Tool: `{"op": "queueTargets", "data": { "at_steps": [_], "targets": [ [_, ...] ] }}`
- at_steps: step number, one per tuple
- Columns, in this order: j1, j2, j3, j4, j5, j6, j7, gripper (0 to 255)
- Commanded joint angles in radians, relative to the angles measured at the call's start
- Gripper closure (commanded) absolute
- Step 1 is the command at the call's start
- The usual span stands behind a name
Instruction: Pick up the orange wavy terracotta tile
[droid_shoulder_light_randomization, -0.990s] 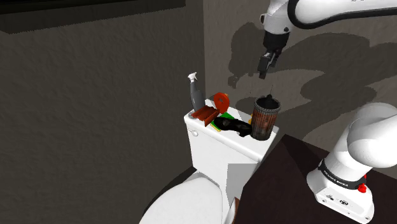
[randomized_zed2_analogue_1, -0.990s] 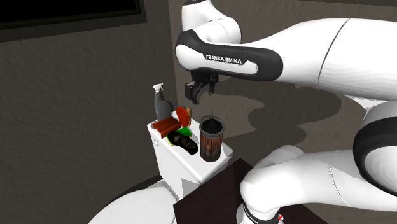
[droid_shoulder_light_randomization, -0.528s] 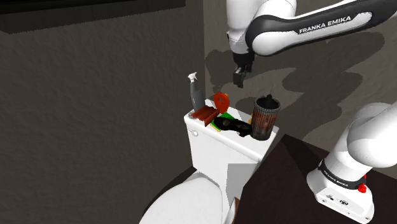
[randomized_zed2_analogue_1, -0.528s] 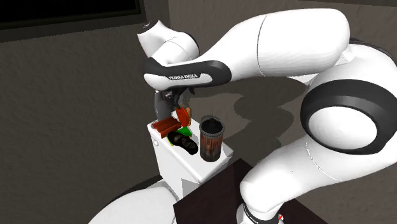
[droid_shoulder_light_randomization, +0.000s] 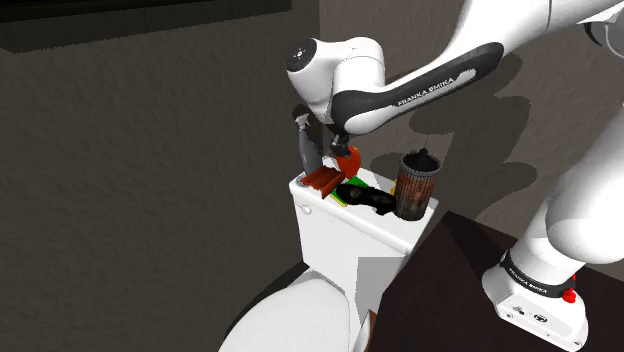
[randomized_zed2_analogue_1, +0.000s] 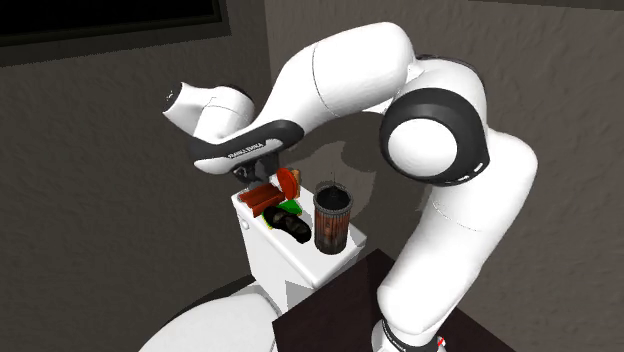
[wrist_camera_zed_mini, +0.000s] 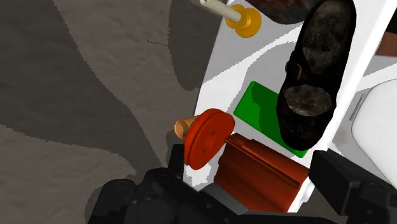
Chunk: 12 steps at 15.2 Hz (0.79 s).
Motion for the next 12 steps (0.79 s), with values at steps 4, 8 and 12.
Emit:
{"op": "queueTargets", "data": {
  "at_steps": [4,8,12],
  "targets": [
    [0.068,0.256,0.029,0.154,-0.212,-0.101,0.085,0],
    [0.148,0.458,0.006,0.292,-0.361,-0.186,0.107,0],
    [0.233,0.654,-0.04,0.441,-0.491,-0.258,0.094,0]
  ]
}}
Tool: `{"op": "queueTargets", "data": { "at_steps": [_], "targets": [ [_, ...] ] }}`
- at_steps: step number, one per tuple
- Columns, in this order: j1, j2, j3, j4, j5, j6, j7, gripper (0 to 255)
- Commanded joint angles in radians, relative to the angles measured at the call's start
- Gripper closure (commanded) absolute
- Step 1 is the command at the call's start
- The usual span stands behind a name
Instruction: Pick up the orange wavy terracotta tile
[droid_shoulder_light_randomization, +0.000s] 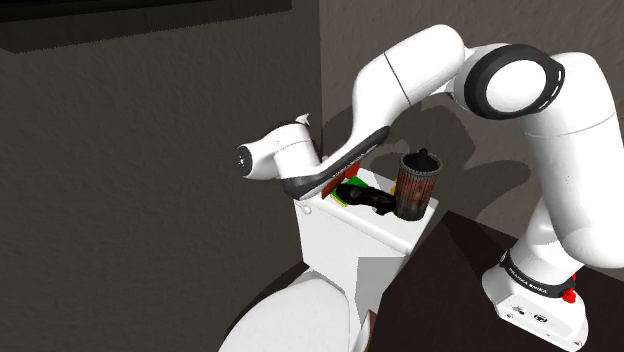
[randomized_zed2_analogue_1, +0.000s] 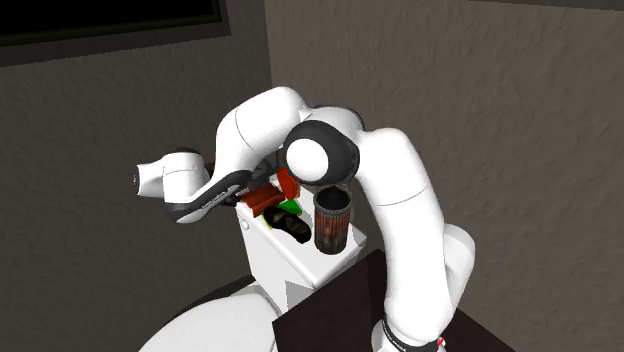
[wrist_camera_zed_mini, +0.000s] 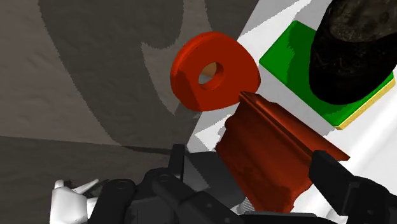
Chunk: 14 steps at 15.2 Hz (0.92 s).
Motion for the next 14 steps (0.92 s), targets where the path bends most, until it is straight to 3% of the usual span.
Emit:
{"op": "queueTargets", "data": {
  "at_steps": [1,7,14],
  "targets": [
    [0.046,0.104,-0.026,0.084,-0.065,-0.037,-0.012,0],
    [0.152,0.382,-0.114,0.33,-0.213,-0.099,-0.089,0],
    [0.159,0.456,-0.123,0.371,-0.219,-0.081,-0.06,0]
  ]
}}
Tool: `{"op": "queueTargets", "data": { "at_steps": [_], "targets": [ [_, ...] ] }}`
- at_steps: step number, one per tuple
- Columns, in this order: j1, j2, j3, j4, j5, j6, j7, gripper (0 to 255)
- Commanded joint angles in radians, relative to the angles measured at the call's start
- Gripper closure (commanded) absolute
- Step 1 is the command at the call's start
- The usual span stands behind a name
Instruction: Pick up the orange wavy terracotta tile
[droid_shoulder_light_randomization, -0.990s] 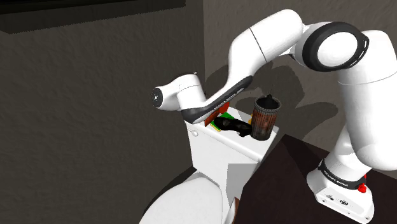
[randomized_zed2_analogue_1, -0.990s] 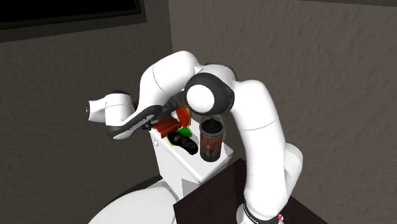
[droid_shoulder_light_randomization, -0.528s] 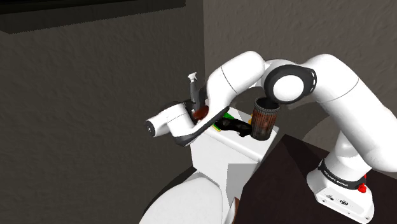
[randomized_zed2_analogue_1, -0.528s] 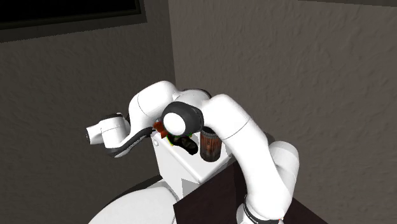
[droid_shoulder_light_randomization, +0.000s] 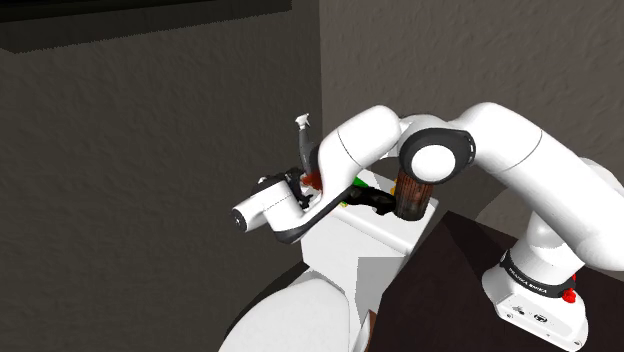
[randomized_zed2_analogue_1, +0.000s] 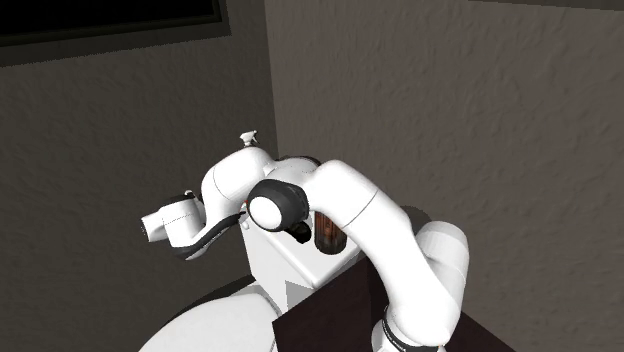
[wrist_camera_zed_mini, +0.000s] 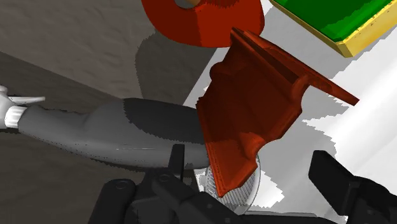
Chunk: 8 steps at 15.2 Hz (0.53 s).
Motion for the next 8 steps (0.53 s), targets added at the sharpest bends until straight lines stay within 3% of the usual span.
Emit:
{"op": "queueTargets", "data": {
  "at_steps": [1,2,3,8],
  "targets": [
    [0.003,0.02,-0.003,0.018,-0.002,0.002,0.002,0],
    [0.003,0.021,-0.003,0.018,-0.002,0.002,0.002,0],
    [0.004,0.022,-0.003,0.022,-0.002,0.001,0.0,255],
    [0.004,0.022,-0.003,0.023,-0.002,0.001,-0.001,255]
  ]
}}
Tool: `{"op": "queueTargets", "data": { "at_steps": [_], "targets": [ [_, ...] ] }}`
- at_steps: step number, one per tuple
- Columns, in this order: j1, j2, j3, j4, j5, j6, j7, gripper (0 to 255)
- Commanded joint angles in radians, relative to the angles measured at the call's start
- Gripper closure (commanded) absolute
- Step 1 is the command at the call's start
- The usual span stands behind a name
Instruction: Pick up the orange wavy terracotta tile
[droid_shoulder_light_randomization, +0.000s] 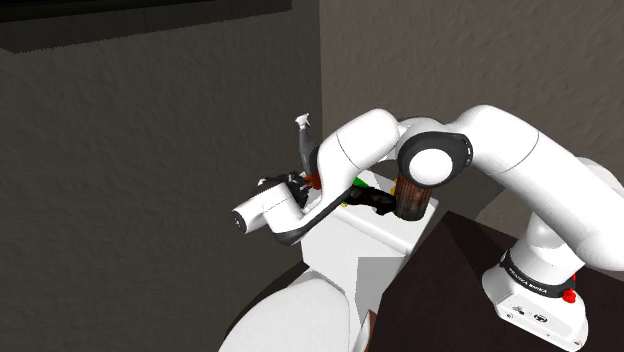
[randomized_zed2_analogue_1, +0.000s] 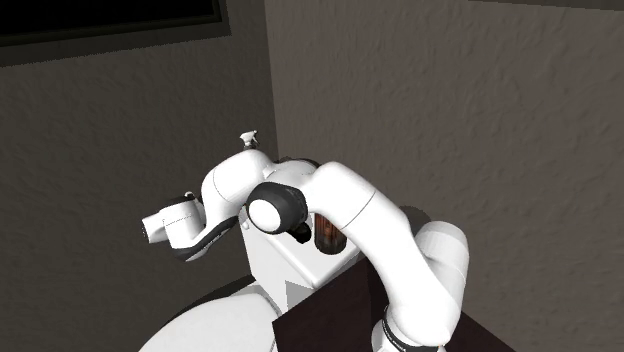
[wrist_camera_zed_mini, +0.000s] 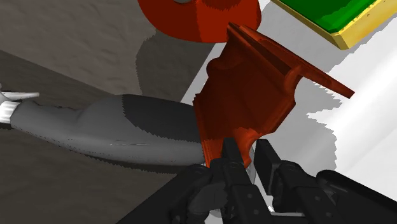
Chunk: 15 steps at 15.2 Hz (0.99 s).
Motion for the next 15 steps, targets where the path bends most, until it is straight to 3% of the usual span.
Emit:
{"op": "queueTargets", "data": {
  "at_steps": [1,15],
  "targets": [
    [0.0,0.0,0.0,0.0,0.0,0.0,0.0,255],
    [-0.011,-0.117,0.013,-0.065,0.01,-0.026,-0.045,255]
  ]
}}
